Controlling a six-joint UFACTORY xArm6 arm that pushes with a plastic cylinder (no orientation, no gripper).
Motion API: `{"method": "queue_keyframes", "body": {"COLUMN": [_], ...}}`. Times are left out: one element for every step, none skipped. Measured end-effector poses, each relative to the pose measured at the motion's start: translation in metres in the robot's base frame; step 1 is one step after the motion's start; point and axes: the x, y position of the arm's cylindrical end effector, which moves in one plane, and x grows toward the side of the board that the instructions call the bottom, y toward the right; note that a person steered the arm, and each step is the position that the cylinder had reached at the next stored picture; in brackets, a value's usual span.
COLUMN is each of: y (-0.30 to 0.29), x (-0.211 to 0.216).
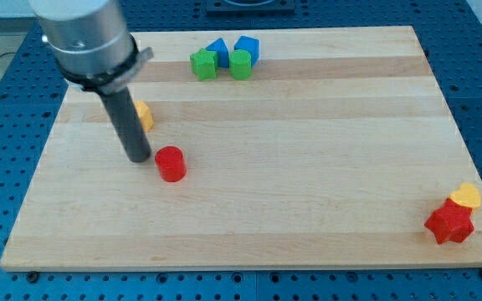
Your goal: Move the red circle to the left of the red star
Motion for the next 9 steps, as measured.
{"method": "queue_keyframes", "body": {"y": [0.098,0.142,0.074,0.029,0.075,0.15,0.206,0.2,0.15], "x": [0.027,0.033,0.033,0.04,0.042,0.043,0.05,0.04,0.036]}}
